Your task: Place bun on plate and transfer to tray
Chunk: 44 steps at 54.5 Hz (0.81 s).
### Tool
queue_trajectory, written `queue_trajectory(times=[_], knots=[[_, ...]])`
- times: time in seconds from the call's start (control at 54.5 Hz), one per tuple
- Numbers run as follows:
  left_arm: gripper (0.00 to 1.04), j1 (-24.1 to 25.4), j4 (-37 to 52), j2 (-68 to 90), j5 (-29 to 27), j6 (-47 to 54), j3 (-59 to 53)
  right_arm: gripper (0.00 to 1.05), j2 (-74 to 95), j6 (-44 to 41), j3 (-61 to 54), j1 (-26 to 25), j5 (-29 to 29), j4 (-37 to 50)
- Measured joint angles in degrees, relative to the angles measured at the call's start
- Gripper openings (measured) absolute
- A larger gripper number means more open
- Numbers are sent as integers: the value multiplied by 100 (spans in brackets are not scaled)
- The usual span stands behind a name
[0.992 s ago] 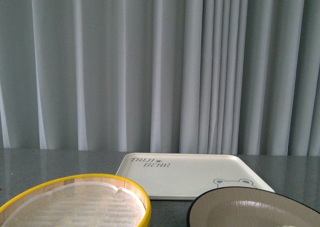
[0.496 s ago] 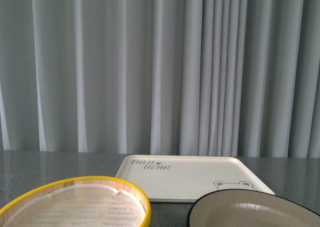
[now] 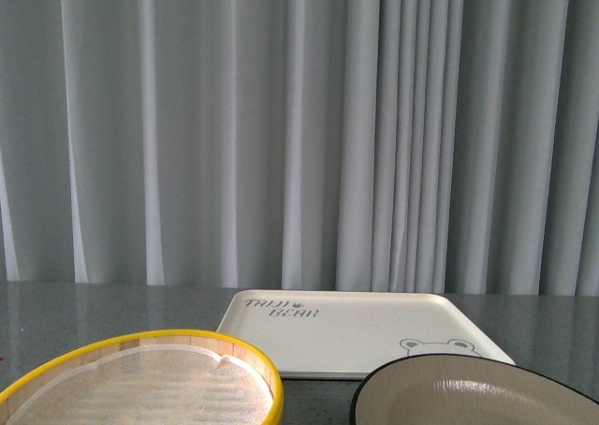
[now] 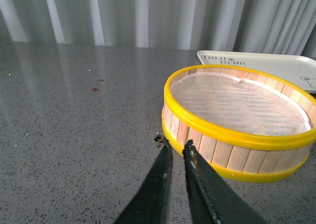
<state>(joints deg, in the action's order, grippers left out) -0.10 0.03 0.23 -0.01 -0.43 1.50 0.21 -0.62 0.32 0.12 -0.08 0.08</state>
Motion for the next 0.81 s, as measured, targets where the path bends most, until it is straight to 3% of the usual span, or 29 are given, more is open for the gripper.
queue_trajectory(times=[0.22, 0.331, 0.459, 0.808], knots=[[52, 0, 0, 0, 0, 0, 0, 96, 0, 2, 0, 0, 0, 0], [77, 0, 0, 0, 0, 0, 0, 96, 0, 2, 0, 0, 0, 0], [98, 0, 0, 0, 0, 2, 0, 96, 0, 2, 0, 0, 0, 0], [98, 0, 0, 0, 0, 13, 0, 96, 22, 28, 7, 11, 68, -31]])
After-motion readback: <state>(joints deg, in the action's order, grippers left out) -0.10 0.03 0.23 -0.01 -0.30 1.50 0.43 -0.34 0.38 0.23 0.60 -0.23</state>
